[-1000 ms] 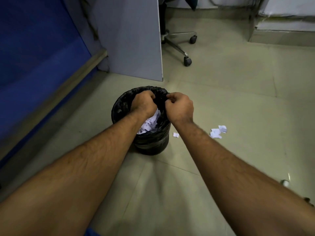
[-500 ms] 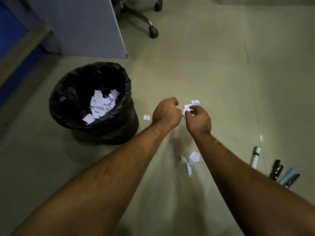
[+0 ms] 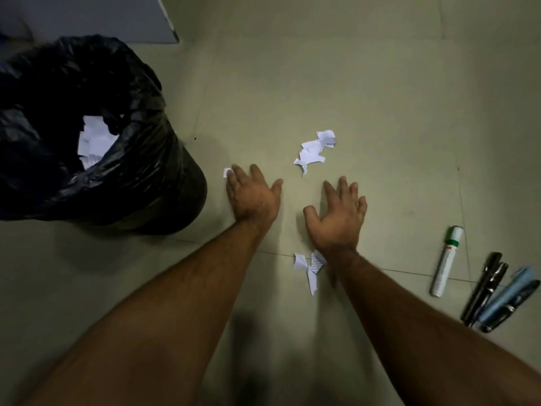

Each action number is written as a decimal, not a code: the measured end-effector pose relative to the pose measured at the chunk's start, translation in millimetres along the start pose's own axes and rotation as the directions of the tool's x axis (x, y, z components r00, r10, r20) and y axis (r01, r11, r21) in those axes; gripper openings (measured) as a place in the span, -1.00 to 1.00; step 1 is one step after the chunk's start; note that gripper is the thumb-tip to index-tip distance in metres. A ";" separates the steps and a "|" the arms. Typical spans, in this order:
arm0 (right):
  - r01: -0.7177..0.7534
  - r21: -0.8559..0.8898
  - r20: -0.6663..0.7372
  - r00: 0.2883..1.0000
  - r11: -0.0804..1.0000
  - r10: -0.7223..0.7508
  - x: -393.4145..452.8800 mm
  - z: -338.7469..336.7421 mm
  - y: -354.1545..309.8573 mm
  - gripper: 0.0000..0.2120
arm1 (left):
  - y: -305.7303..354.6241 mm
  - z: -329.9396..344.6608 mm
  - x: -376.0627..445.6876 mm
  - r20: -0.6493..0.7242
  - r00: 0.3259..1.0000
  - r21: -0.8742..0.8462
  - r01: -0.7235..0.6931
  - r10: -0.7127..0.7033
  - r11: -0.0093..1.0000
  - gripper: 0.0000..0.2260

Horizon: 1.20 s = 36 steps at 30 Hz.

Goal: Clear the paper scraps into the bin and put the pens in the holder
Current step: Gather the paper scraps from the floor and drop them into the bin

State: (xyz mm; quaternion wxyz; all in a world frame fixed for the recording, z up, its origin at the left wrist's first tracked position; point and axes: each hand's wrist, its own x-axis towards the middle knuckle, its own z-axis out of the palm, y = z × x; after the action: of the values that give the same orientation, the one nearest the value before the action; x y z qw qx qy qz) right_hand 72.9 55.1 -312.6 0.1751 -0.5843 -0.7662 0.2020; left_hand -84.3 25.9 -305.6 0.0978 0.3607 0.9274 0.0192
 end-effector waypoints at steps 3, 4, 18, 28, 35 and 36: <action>0.010 0.038 -0.011 1.000 0.999 -0.010 -1.0 -2.0 -0.7 -0.32 | 16.8 3.1 -30.4 -0.068 0.946 -0.050 -0.319 0.315 0.946 -0.49; 0.009 0.059 -0.016 1.000 0.998 -0.008 -0.9 -2.9 -0.5 -0.32 | 21.3 1.7 -34.6 -0.092 0.911 -0.100 -0.410 0.402 0.907 -0.56; -0.011 0.282 -0.154 0.986 0.959 0.057 -1.0 1.8 4.2 -0.31 | 81.2 -6.8 47.3 0.136 0.656 -0.114 -0.734 0.742 0.670 -0.59; 0.046 0.318 0.151 0.984 0.947 -0.098 -7.0 -28.6 25.0 -0.38 | 17.3 -18.3 -66.5 0.179 0.724 -0.397 -0.566 0.666 0.722 -0.62; 0.122 0.251 0.379 0.900 0.960 -0.214 -46.1 -62.5 46.3 -0.42 | 5.7 -34.8 -105.2 0.090 0.832 -0.378 -0.480 0.547 0.792 -0.55; 0.129 0.229 0.386 0.898 0.965 -0.212 -48.1 -63.0 43.5 -0.39 | 8.1 -32.7 -93.8 0.045 0.865 -0.306 -0.464 0.499 0.831 -0.55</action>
State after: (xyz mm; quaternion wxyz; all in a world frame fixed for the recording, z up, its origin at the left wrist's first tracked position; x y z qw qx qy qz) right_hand 152.8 25.5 -282.6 0.0858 -0.4394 -0.8104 0.3779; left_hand -17.7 -30.1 -257.0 0.1976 0.5654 0.7858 0.1544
